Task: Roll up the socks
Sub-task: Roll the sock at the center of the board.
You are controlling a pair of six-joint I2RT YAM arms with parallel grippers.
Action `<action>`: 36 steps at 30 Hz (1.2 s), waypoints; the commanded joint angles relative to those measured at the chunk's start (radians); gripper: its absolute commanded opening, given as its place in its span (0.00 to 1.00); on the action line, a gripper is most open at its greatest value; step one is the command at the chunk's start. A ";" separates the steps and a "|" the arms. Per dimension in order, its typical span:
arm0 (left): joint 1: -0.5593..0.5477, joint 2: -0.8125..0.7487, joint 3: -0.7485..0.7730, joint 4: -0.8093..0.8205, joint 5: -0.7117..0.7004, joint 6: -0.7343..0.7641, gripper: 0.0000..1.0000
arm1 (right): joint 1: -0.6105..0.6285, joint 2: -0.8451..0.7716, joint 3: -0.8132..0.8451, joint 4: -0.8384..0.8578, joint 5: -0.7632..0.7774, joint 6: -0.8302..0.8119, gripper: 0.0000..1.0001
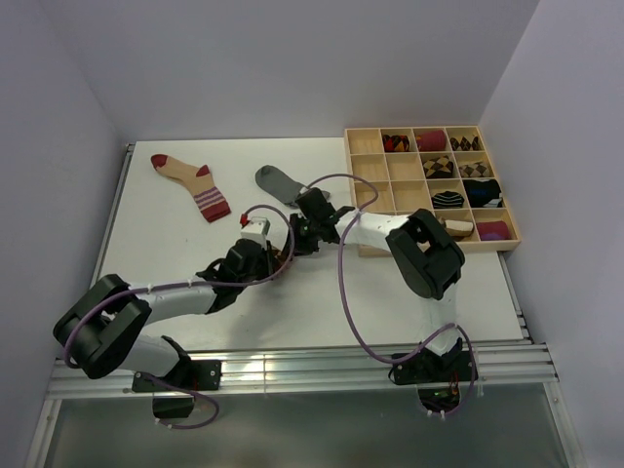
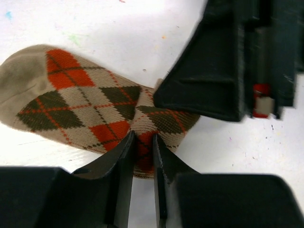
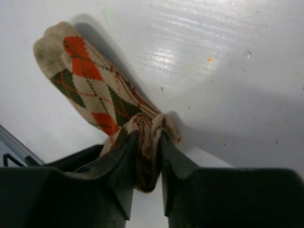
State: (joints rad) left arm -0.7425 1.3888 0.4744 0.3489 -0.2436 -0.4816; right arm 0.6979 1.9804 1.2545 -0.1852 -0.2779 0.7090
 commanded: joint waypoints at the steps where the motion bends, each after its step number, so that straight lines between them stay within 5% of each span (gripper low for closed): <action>1: 0.063 0.022 -0.010 -0.067 -0.004 -0.040 0.25 | 0.009 -0.081 -0.055 -0.025 0.045 0.024 0.34; 4: 0.094 0.041 0.000 -0.071 0.026 -0.052 0.26 | 0.009 -0.135 -0.128 0.029 0.113 0.087 0.52; 7: 0.123 0.059 0.009 -0.082 0.055 -0.067 0.26 | 0.006 -0.202 -0.217 0.108 0.163 0.156 0.60; 14: 0.187 0.101 0.058 -0.094 0.139 -0.074 0.27 | 0.014 -0.290 -0.386 0.320 0.180 0.267 0.62; 31: 0.196 0.214 0.179 -0.169 0.161 -0.067 0.28 | 0.026 -0.472 -0.570 0.524 0.259 0.296 0.62; 36: 0.198 0.240 0.191 -0.177 0.168 -0.086 0.28 | 0.031 -0.410 -0.512 0.500 0.220 0.302 0.62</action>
State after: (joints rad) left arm -0.5461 1.5871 0.6605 0.2642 -0.0757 -0.5663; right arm 0.7162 1.5532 0.7017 0.2569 -0.0692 0.9924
